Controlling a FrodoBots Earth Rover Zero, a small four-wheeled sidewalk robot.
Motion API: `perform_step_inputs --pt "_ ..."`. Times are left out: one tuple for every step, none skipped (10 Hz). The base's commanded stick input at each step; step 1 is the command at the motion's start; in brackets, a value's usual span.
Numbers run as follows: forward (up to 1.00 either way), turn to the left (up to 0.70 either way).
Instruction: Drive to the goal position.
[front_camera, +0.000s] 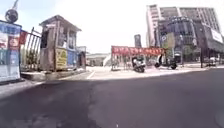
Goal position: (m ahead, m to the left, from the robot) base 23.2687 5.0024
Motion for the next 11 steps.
perform_step_inputs --pt "0.70 0.00" --pt "0.70 0.00" --pt "0.70 0.00" --pt "0.70 0.00" --pt "0.70 0.00" --pt "0.70 0.00" --pt "0.70 0.00" --pt "0.70 0.00" --pt "0.70 0.00" --pt "0.70 0.01" --pt "0.70 0.10"
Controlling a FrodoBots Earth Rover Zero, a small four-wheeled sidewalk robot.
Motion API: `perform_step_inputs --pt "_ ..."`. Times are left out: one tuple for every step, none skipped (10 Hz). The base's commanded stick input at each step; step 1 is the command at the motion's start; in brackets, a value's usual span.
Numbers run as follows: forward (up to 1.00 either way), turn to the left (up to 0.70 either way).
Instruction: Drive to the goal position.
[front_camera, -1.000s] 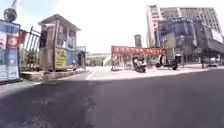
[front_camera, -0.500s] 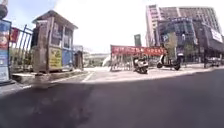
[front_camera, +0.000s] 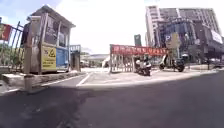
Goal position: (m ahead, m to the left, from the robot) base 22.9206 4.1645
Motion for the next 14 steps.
perform_step_inputs --pt "0.70 0.14" --pt "0.70 0.14" --pt "0.70 0.14" --pt "0.70 0.14" --pt "0.70 0.14" --pt "0.70 0.14" --pt "0.70 0.00" --pt "0.70 0.00" --pt "0.70 0.00" --pt "0.70 0.00" --pt "0.70 0.00" --pt "0.70 0.00" --pt "0.70 0.00" --pt "0.70 0.00"
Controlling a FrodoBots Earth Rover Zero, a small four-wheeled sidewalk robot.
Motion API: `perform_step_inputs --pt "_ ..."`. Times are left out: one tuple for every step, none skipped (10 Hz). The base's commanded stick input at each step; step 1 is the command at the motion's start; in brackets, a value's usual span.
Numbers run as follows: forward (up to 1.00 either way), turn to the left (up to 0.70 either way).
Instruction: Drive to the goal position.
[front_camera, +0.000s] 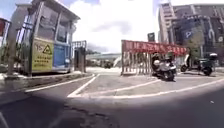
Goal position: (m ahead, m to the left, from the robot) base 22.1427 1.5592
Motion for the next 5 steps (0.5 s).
perform_step_inputs --pt "0.70 0.00" --pt "0.70 0.00" --pt "0.70 0.00" --pt "0.70 0.00" --pt "0.70 0.00"
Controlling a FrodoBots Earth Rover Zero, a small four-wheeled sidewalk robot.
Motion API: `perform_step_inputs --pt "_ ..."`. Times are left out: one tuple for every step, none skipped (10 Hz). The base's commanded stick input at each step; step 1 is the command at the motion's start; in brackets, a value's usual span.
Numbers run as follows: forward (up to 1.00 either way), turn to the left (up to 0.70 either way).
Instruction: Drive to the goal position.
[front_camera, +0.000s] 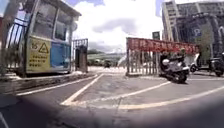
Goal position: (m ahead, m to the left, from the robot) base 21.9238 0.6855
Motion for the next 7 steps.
perform_step_inputs --pt "0.70 0.00" --pt "0.70 0.00" --pt "0.70 0.00" --pt "0.70 0.00" --pt "0.70 0.00" --pt "0.70 0.00" --pt "0.70 0.00"
